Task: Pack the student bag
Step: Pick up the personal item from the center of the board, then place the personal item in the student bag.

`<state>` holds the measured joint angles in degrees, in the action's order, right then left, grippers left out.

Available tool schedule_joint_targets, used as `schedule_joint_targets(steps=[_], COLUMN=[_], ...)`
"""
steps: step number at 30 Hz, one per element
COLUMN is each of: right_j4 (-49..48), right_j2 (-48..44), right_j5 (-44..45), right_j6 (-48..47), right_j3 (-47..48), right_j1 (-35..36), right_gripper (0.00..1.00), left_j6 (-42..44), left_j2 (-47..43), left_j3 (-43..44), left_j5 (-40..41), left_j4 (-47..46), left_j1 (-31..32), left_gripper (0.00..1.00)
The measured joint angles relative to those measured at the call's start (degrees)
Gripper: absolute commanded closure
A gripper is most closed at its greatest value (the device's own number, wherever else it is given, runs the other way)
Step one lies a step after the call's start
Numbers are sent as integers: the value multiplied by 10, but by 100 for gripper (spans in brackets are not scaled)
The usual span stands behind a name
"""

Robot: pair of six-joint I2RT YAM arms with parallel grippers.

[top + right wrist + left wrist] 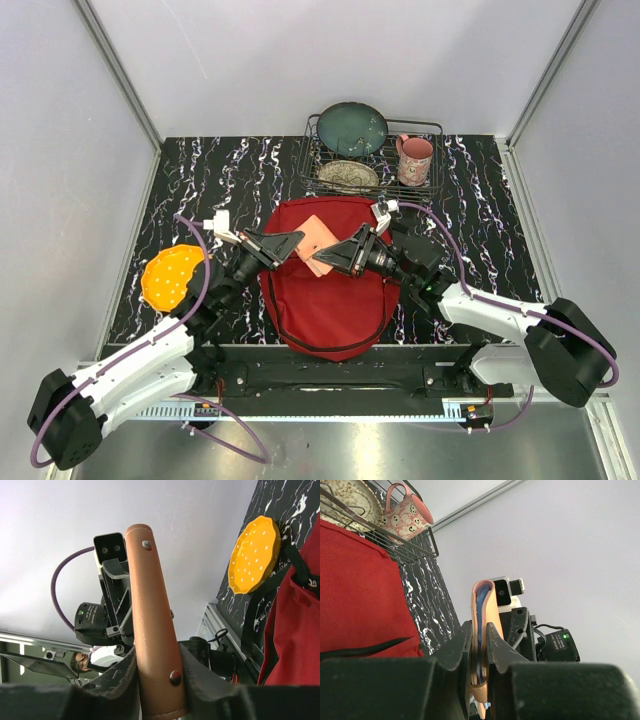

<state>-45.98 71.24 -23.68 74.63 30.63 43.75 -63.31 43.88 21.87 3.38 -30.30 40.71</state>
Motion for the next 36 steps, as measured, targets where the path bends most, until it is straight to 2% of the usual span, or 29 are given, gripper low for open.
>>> schedule_joint_targets(steps=[2,3,5,6,7,9,10,13,17,19,26,32,36], right_j4=[-5,-9,-9,-7,-2,20,39,101,249,337,583,726,790], right_j2=[0,0,-1,-2,-5,-19,-33,-84,-196,-259,-417,-491,-534], right_j5=[0,0,0,0,1,5,9,43,127,187,347,402,424], right_j6=[-3,-1,-4,-6,-9,-17,-24,-51,-94,-107,-111,-92,-82], right_j3=[0,0,0,0,0,0,0,-1,0,0,-1,-3,-5], right_j1=[1,1,2,2,3,6,7,7,7,7,5,5,5], right_gripper=[82,92,99,100,100,100,100,100,100,100,100,100,100], left_j6=[-2,-2,-2,-2,-2,0,6,30,106,164,381,535,594], left_j2=[0,-2,-6,-9,-12,-20,-23,-32,-12,25,239,407,484], left_j3=[0,0,-2,-3,-4,-4,-4,6,78,137,367,510,564], left_j5=[1,1,2,3,2,2,2,4,21,31,29,-9,-23], left_j4=[0,0,3,5,8,21,29,97,241,308,468,584,659], left_j1=[0,0,0,0,0,2,4,5,5,5,4,3,3], left_gripper=[100,100,98,90,71,43,26,10,5,4,3,9,15])
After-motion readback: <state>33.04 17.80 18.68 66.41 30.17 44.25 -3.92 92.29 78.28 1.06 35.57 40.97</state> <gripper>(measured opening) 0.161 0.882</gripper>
